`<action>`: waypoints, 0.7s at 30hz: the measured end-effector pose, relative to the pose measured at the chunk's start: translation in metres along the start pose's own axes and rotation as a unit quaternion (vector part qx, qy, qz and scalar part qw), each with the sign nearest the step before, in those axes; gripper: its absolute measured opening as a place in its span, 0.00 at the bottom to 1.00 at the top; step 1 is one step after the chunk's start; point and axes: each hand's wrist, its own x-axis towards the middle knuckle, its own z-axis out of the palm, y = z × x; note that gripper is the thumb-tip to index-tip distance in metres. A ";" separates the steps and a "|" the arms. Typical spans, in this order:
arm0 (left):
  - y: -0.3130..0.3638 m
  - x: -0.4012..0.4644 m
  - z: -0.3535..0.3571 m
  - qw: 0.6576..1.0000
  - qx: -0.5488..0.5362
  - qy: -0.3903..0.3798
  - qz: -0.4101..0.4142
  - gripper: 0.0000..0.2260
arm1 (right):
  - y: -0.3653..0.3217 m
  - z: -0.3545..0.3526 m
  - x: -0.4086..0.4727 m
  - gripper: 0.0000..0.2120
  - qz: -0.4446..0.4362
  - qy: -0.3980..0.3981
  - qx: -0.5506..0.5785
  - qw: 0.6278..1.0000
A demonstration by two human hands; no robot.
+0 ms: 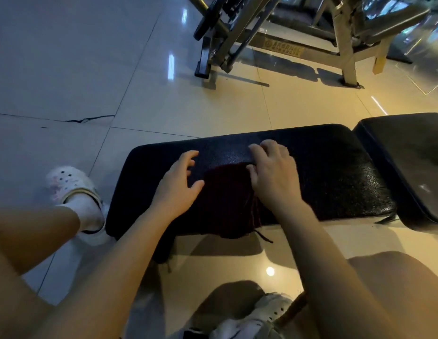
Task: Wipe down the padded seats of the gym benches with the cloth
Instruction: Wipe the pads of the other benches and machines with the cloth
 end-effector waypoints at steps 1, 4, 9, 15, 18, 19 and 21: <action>-0.013 -0.001 0.003 1.000 0.016 0.012 -0.020 0.28 | -0.012 0.021 -0.004 0.20 0.005 -0.023 0.006 1.000; -0.060 -0.017 0.000 0.994 0.052 0.057 -0.071 0.25 | -0.043 0.084 -0.025 0.28 0.007 -0.160 -0.013 0.987; -0.109 -0.026 -0.012 0.977 0.071 0.132 -0.152 0.20 | -0.030 0.107 -0.016 0.36 0.011 -0.177 -0.096 0.979; -0.129 -0.021 -0.034 0.965 -0.006 0.184 -0.188 0.15 | -0.017 0.095 0.027 0.35 0.229 -0.156 -0.131 0.952; -0.132 -0.021 -0.047 0.965 -0.029 0.192 -0.175 0.14 | -0.074 0.120 0.027 0.35 0.160 -0.168 -0.111 0.966; -0.134 -0.019 -0.050 0.967 -0.027 0.189 -0.170 0.13 | -0.101 0.132 0.023 0.35 0.103 -0.183 -0.093 0.973; -0.140 -0.017 -0.058 0.964 -0.025 0.197 -0.178 0.13 | -0.156 0.155 0.007 0.35 -0.021 -0.221 -0.056 0.974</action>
